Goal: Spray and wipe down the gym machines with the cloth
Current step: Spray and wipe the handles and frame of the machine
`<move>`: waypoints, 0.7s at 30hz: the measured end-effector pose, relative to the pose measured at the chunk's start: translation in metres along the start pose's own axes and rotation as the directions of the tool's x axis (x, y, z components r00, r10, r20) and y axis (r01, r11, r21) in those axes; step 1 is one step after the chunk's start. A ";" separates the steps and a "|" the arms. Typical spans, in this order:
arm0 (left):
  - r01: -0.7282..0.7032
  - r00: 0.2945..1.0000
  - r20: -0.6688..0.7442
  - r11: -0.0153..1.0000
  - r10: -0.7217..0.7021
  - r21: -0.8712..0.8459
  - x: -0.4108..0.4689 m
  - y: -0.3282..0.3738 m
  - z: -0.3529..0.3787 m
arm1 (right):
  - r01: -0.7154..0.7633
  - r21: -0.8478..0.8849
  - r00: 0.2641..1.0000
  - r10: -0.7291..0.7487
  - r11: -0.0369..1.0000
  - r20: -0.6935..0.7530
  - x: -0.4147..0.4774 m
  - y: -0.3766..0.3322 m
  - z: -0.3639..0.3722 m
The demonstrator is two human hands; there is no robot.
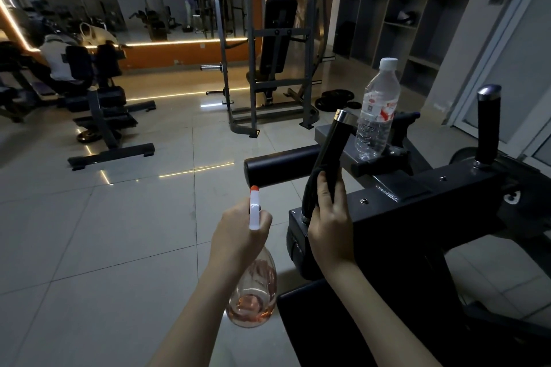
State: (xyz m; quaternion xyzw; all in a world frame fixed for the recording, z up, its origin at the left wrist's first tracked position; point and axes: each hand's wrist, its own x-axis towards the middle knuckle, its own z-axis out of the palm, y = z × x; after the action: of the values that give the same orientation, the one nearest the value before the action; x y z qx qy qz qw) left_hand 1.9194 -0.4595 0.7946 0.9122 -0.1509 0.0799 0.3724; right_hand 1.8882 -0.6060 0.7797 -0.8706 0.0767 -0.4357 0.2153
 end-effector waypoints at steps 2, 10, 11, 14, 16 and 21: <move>0.000 1.000 0.002 1.000 0.000 0.002 -0.001 0.001 0.000 | -0.007 0.011 0.998 0.007 1.000 0.056 -0.008 0.001 -0.001; 0.014 1.000 0.014 1.000 -0.014 -0.015 -0.011 -0.003 0.006 | 0.074 -0.053 0.988 -0.066 0.996 0.139 -0.030 0.008 -0.005; 0.016 1.000 0.014 1.000 -0.016 -0.013 -0.011 -0.002 0.006 | 0.091 -0.087 0.986 -0.078 0.992 0.150 -0.033 0.010 -0.004; 0.012 1.000 0.017 1.000 -0.012 0.005 -0.013 -0.001 0.006 | 0.097 -0.115 0.982 -0.076 0.989 0.175 -0.036 0.013 -0.007; 0.013 1.000 0.020 1.000 -0.013 -0.008 -0.014 0.000 0.007 | 0.100 -0.096 0.977 -0.080 0.990 0.198 -0.036 0.014 -0.012; 0.030 0.999 0.035 0.998 -0.028 -0.047 -0.016 0.002 0.010 | 0.080 0.075 0.940 -0.100 0.994 0.327 -0.025 0.019 -0.030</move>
State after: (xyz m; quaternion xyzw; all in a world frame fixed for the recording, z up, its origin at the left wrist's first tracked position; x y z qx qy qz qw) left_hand 1.9040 -0.4642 0.7849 0.9065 -0.1458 0.0552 0.3923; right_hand 1.8500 -0.6241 0.7694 -0.9269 -0.0135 -0.2950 0.2314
